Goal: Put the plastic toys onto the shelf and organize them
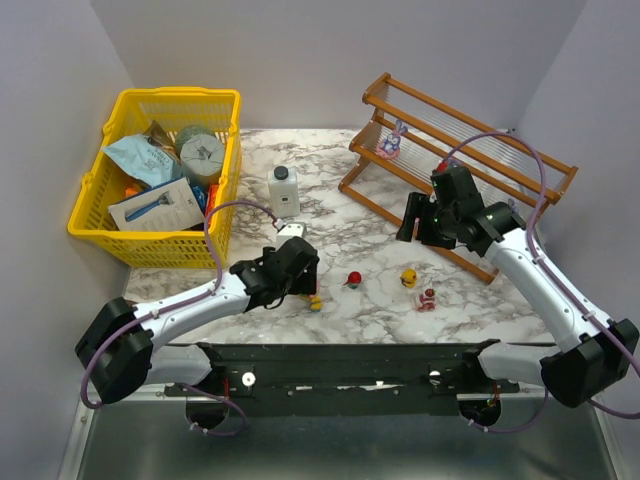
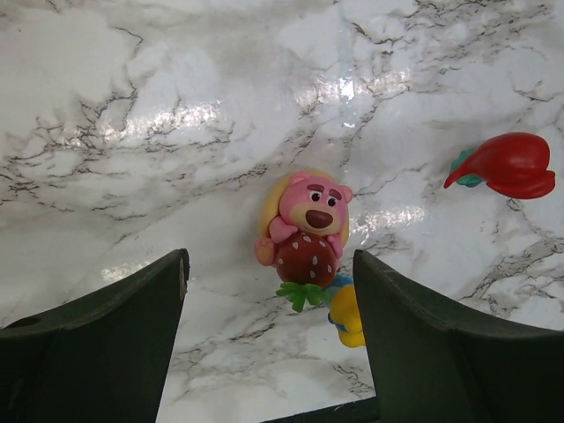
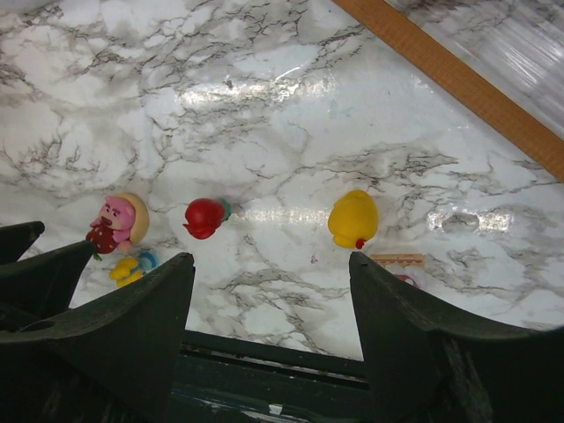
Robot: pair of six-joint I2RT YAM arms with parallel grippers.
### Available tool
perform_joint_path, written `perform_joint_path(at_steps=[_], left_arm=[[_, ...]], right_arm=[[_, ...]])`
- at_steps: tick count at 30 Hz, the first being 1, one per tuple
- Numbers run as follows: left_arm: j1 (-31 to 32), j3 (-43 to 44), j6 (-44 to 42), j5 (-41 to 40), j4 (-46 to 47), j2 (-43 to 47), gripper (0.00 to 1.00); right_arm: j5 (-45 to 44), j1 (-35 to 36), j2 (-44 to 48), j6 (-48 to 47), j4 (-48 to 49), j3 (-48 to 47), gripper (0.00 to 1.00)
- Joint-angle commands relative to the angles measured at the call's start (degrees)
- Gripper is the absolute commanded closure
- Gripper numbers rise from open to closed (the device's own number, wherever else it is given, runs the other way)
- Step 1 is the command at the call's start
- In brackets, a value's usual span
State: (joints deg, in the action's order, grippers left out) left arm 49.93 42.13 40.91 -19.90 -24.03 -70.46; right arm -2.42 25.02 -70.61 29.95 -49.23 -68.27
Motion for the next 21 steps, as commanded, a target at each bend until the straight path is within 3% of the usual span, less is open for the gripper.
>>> perform_joint_path(at_steps=[1, 15, 21], left_arm=[[-0.10, -0.99, 0.40, 3.28, 1.09, -0.12, 0.20], [-0.10, -2.75, 0.14, 5.75, 4.87, -3.55, 0.32], [-0.10, -2.85, -0.82, 5.49, 6.63, -4.51, 0.46]], right_arm=[[1.19, -0.32, 0.65, -1.39, 0.72, -0.02, 0.22], [-1.19, -0.32, 2.23, -1.22, 0.37, 0.94, 0.22], [-1.80, -0.32, 2.23, -0.78, 0.28, 1.03, 0.22]])
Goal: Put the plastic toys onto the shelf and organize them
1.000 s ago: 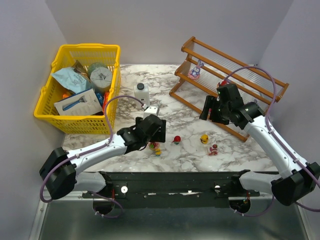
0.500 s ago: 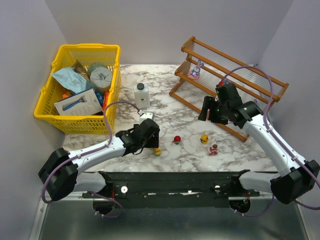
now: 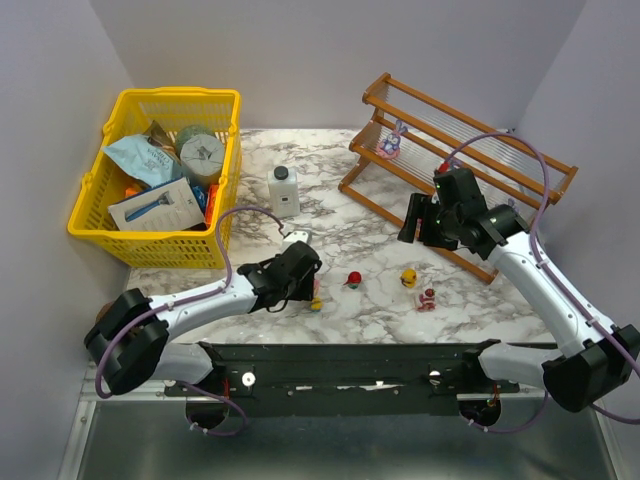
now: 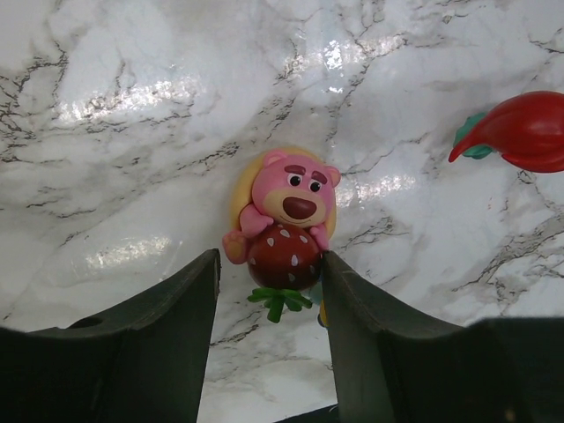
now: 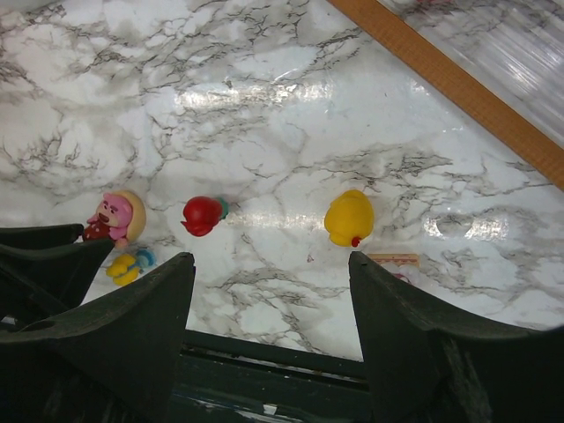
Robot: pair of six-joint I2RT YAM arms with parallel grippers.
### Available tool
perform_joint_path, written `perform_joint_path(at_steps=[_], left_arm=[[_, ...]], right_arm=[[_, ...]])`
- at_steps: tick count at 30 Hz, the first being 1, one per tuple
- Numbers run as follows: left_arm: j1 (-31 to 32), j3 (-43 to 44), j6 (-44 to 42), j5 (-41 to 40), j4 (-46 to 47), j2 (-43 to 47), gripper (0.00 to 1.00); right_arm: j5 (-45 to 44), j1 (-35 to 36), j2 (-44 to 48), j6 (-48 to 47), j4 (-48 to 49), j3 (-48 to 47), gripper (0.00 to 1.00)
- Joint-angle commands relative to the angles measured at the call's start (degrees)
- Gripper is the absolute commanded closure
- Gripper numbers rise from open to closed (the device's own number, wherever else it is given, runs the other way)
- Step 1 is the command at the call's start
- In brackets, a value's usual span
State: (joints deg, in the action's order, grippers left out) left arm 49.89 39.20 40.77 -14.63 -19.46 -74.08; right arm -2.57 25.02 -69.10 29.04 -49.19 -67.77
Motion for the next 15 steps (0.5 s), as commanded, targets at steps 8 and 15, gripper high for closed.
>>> perform_joint_path(at_steps=[8, 15], left_arm=[[-0.32, 1.93, -2.89, -1.19, 3.29, -3.87, 0.65], [-0.84, 4.65, -6.23, -1.71, 6.10, -4.40, 0.81]], right_arm=[[-3.32, -0.32, 1.07, 0.05, 0.15, -0.17, 0.22], [-3.93, -0.32, 1.16, 0.40, -0.03, -0.87, 0.22]])
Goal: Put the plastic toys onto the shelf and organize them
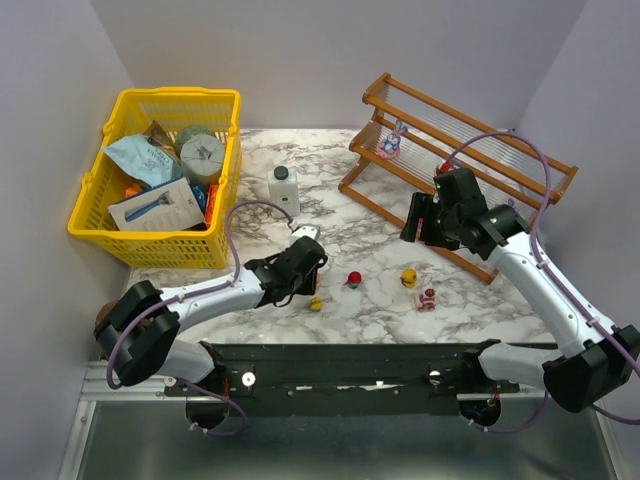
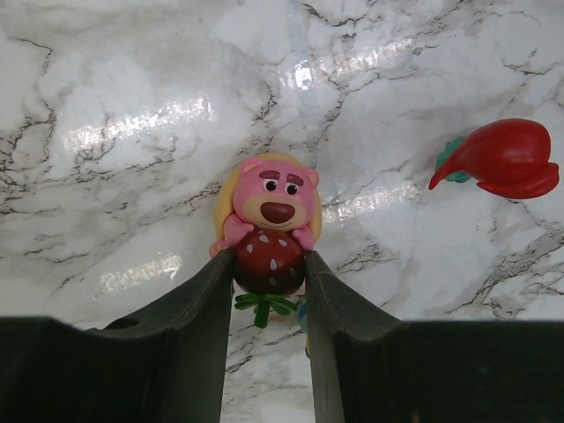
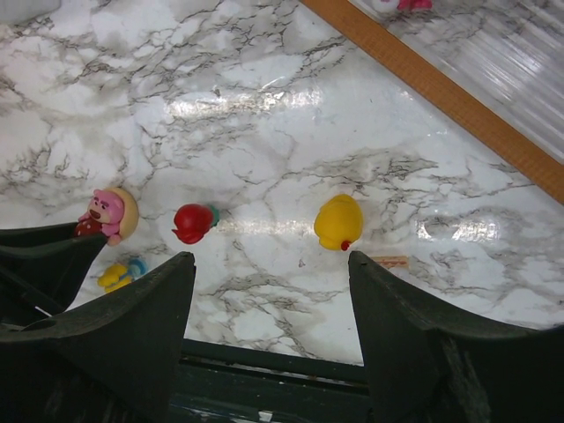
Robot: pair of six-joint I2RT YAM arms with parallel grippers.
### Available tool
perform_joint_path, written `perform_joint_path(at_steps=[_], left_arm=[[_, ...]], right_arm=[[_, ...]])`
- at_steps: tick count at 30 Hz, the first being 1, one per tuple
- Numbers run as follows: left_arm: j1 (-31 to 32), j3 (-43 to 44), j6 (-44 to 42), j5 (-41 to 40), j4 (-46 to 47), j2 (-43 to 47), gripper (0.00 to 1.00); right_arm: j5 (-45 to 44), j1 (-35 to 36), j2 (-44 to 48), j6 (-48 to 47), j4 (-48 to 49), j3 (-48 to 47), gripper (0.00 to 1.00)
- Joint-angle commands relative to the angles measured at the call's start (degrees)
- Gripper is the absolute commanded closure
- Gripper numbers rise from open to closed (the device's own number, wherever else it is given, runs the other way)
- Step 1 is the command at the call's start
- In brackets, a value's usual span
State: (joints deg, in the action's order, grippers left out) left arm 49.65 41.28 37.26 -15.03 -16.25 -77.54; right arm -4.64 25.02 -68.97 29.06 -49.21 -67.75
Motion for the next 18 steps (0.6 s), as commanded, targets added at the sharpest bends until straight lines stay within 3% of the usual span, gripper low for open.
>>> perform_joint_path(at_steps=[1, 11, 18], left_arm=[[-0.69, 3.02, -3.93, -1.41, 3.33, -1.04, 0.83], [-4.47, 13.91, -12.46, 3.15, 9.83, -9.89, 0.86], [-7.11, 31.28, -19.76, 7.81, 13.35, -23.17, 0.86]], right_arm=[[-2.12, -0.32, 1.12, 0.38, -0.01, -0.98, 0.22], [-5.54, -0.32, 4.72, 0.91, -0.54, -0.81, 0.22], [-7.75, -0.32, 7.53, 1.61, -0.97, -0.20, 0.22]])
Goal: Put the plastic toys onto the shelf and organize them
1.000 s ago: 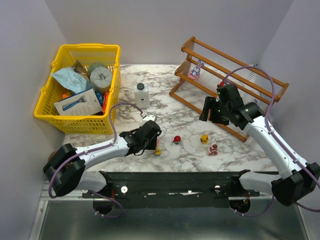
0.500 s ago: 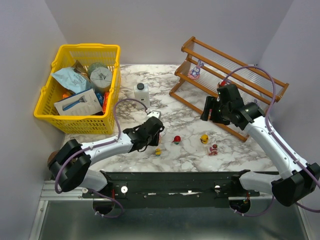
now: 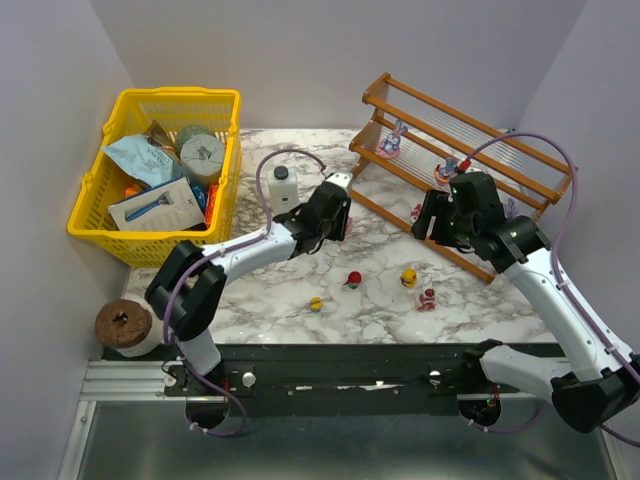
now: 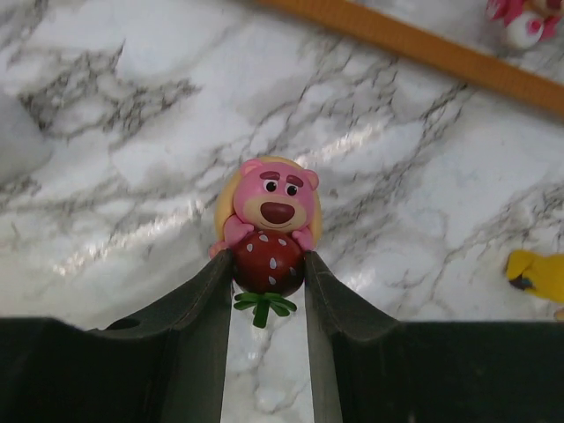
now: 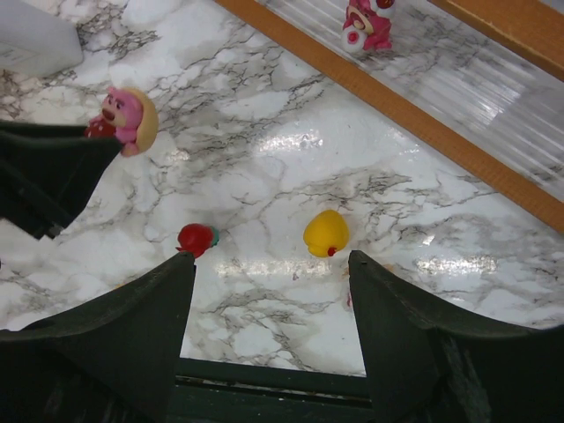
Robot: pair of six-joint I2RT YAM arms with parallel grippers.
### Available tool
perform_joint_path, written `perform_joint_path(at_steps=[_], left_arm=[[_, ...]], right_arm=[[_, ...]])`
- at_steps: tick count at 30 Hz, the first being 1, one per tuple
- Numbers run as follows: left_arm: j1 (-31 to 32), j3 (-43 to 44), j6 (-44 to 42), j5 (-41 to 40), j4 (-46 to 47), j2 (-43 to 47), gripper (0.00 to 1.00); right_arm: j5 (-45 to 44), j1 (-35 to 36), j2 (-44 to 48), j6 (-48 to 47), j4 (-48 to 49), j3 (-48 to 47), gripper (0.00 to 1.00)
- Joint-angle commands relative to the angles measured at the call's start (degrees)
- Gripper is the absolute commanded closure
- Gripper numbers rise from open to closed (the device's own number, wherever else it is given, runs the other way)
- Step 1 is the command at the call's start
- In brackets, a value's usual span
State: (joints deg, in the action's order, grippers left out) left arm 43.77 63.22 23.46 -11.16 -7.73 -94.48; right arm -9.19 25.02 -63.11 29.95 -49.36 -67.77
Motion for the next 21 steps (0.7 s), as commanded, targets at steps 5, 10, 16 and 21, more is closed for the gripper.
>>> perform_joint_path(at_steps=[5, 10, 16, 21], left_arm=[[-2.28, 21.40, -8.69, 6.41, 3.42, -17.03, 0.86], [-2.72, 30.37, -8.61, 6.59, 2.63, -23.11, 0.86], [-3.07, 36.70, -9.14, 7.29, 2.45, -28.74, 0.86], [-3.78, 39.08, -9.49, 7.82, 3.06, -31.56, 0.86]], right_arm=[[-5.04, -0.41, 4.04, 1.25, -1.52, 0.35, 0.22], [-6.28, -0.41, 5.45, 1.95, -2.14, 0.88, 0.22], [-7.42, -0.41, 6.07, 2.30, -3.02, 0.71, 0.22], [-8.21, -0.41, 6.69, 2.39, -3.28, 0.79, 0.22]])
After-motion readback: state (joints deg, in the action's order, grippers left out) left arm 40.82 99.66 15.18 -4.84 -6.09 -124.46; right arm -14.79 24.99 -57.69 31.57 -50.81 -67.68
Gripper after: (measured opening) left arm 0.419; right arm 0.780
